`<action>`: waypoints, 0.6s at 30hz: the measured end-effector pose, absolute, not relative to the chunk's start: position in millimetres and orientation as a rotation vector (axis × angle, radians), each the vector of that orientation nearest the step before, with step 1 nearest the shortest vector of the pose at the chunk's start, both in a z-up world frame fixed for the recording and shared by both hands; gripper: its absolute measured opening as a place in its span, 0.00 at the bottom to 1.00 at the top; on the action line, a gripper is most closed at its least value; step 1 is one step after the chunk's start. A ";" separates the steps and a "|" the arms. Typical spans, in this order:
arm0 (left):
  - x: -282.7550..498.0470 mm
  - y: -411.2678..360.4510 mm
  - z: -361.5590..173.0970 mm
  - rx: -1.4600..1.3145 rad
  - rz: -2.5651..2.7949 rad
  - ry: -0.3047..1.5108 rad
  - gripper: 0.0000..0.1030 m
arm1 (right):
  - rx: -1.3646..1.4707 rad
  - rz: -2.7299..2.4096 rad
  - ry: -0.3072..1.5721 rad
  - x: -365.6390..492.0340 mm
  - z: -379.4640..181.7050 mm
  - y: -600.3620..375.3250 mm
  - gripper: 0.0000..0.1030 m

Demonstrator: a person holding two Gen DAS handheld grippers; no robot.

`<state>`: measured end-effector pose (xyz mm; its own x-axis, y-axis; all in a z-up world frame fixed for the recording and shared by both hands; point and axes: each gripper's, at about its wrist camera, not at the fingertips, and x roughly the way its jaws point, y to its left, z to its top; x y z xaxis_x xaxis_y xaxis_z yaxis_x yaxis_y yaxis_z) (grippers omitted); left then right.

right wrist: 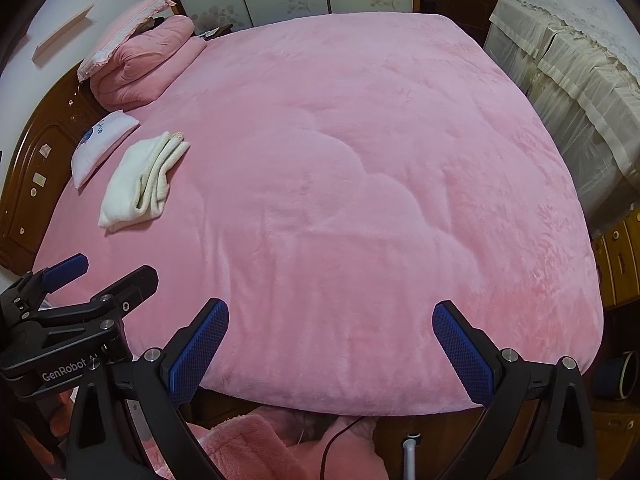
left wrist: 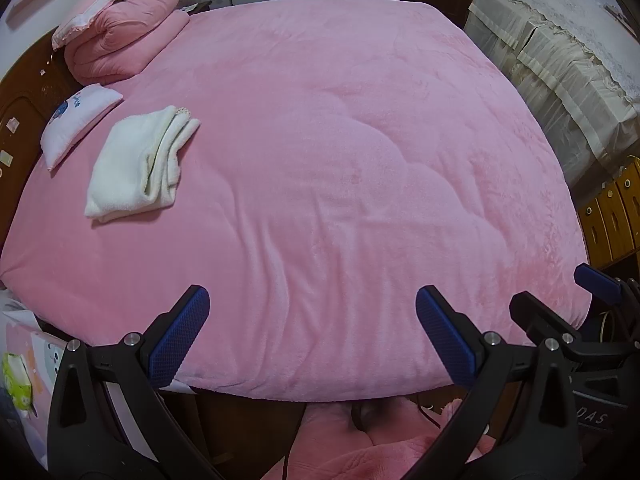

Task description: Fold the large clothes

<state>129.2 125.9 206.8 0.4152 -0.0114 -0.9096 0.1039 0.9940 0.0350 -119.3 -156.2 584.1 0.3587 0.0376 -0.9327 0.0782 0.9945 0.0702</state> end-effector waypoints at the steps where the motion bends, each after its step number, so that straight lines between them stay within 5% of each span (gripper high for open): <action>1: 129.2 125.8 206.7 0.090 -0.072 1.141 0.99 | 0.110 -0.028 1.205 -119.2 583.8 -157.1 1.00; 18: 131.4 125.7 205.4 0.098 -0.074 1.149 1.00 | 0.108 -0.035 1.204 -124.2 580.6 -156.7 1.00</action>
<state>131.4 125.7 205.4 0.4077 -0.0078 -0.9131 0.1088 0.9933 0.0401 -124.2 -156.7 580.6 0.3589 0.0304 -0.9329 0.0842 0.9943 0.0648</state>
